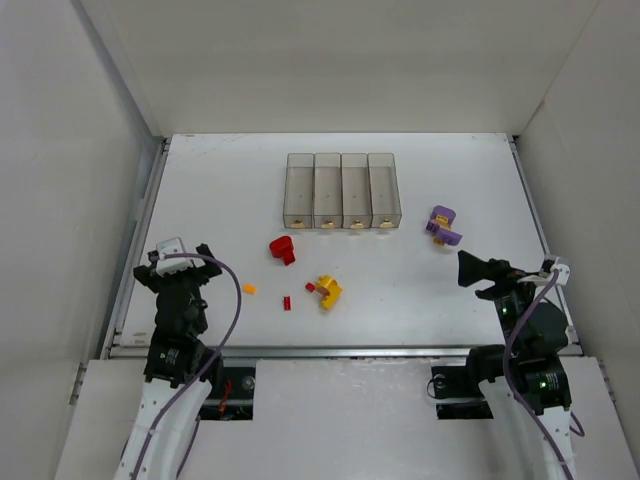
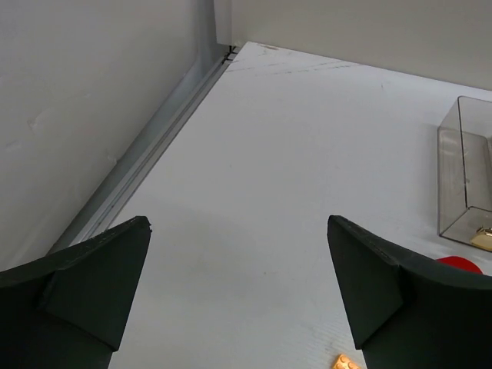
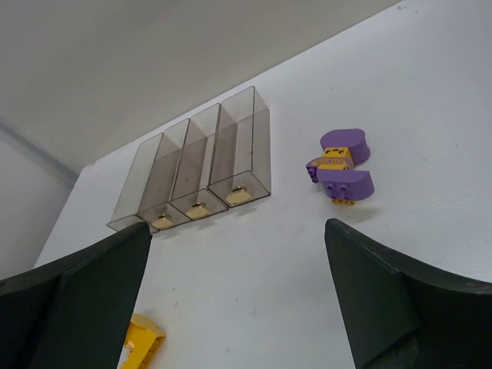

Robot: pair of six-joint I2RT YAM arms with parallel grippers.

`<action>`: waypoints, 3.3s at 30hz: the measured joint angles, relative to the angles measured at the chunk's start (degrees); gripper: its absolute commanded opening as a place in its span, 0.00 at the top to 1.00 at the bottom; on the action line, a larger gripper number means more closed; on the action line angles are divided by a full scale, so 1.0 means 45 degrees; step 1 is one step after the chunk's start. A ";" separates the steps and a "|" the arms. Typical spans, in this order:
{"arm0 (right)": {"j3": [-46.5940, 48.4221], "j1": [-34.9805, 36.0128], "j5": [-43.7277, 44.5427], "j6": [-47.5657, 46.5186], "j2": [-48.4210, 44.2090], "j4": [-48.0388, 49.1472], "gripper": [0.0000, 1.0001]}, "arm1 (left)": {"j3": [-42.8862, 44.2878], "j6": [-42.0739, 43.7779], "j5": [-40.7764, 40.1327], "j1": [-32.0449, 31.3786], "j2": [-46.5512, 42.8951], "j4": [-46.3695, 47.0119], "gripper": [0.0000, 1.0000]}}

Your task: Sort the legos into containers by color

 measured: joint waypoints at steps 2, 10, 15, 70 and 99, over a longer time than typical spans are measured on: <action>0.0000 0.0000 0.0053 0.0053 0.0000 0.0000 0.00 | -0.0015 0.0092 0.0180 0.0005 0.0000 0.0083 0.01; 0.0481 0.0000 0.1608 0.0248 0.0131 0.0029 0.00 | 0.0374 0.2293 0.3429 0.0000 0.0525 -0.0612 0.01; 0.6018 0.0000 0.2817 -0.1156 0.6659 -0.1239 0.00 | 0.4595 0.3599 0.5265 0.0000 0.5051 -0.2404 0.01; 1.3848 -0.0733 0.0758 -0.2637 2.5723 -0.3604 0.67 | 1.0069 0.3857 0.7446 -0.0495 1.2536 -0.4279 0.01; 1.2036 -0.0092 -0.0296 -0.4119 2.4494 -0.2803 0.00 | 1.0117 0.4396 0.8709 -0.0787 1.2672 -0.3662 0.01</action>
